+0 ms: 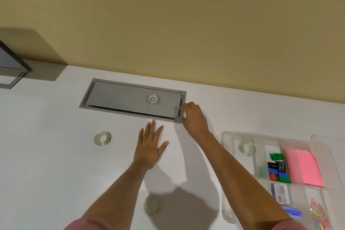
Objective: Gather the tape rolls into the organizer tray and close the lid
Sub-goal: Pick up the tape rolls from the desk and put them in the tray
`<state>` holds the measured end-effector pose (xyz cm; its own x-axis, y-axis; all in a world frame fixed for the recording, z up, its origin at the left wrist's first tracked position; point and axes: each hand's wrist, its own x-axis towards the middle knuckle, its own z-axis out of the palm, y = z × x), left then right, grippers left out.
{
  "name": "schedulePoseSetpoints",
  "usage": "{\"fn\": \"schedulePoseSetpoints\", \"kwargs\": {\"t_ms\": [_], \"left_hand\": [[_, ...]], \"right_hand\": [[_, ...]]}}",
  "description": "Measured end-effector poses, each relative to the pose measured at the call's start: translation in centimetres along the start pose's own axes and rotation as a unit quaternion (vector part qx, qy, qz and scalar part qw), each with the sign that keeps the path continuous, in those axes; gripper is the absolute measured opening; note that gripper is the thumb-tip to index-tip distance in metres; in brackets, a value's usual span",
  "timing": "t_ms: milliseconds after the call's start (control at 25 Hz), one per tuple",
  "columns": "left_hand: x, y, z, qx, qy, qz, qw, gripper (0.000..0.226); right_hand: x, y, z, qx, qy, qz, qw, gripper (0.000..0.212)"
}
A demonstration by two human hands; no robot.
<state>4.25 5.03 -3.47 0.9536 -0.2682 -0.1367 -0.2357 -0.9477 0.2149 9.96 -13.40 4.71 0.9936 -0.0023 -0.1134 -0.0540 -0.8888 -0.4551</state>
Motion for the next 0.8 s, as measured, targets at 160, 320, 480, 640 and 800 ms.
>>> {"fn": "schedulePoseSetpoints", "kwargs": {"t_ms": [160, 320, 480, 640, 800], "left_hand": [[1.8, -2.0, -0.5, 0.009, 0.009, -0.018, 1.000, 0.073], [2.8, -2.8, -0.6, 0.002, 0.025, -0.012, 1.000, 0.070], [2.7, -2.8, -0.2, -0.012, 0.032, -0.010, 0.999, 0.068], [2.7, -2.8, -0.2, -0.020, 0.038, -0.009, 0.999, 0.070], [2.8, -3.0, -0.1, -0.017, 0.030, -0.013, 0.999, 0.070]], "right_hand": [[3.3, -3.0, 2.2, 0.020, -0.021, -0.004, 1.000, 0.042], [6.3, -5.4, 4.3, 0.014, -0.026, -0.005, 1.000, 0.053], [8.1, -6.7, 5.9, 0.022, -0.032, -0.009, 0.999, 0.062], [8.5, -7.0, 6.5, 0.004, -0.028, -0.017, 0.999, 0.054], [7.4, -6.6, 5.7, 0.034, 0.007, 0.008, 0.999, 0.051]]}}
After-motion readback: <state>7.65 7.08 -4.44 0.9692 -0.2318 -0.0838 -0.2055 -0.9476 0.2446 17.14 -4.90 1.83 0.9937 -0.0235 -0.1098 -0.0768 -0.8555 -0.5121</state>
